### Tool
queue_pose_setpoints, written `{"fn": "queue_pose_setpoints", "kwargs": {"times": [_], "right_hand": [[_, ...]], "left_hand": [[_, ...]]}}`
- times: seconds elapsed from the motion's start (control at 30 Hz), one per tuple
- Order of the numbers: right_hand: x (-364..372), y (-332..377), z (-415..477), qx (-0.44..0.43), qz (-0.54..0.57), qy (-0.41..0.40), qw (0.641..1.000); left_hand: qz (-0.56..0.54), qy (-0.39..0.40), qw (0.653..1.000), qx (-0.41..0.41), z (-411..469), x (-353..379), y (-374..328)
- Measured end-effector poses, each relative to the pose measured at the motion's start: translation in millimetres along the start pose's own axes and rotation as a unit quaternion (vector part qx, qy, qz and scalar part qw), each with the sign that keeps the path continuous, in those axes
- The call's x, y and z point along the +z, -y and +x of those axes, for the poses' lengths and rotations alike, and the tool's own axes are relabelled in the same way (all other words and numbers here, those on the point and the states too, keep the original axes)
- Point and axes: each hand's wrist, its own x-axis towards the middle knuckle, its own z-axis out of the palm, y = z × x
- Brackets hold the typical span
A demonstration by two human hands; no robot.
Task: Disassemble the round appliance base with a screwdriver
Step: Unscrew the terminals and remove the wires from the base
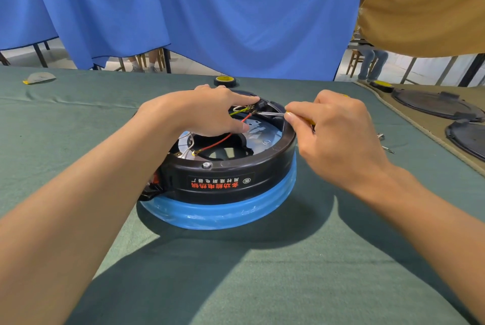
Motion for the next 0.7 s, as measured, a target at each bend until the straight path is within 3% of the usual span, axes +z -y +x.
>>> {"fn": "queue_pose_setpoints", "kwargs": {"times": [0.17, 0.47, 0.7], "right_hand": [[4, 1, -2, 0.026, 0.037, -0.039, 0.998], [6, 3, -2, 0.034, 0.014, -0.021, 0.999], [3, -1, 4, 0.071, 0.135, -0.024, 0.988]], "left_hand": [[0.003, 0.004, 1.0, -0.001, 0, -1, -1], [0.004, 0.008, 1.0, -0.005, 0, -1, -2], [-0.01, 0.027, 0.999, -0.021, -5, -3, -1]]}}
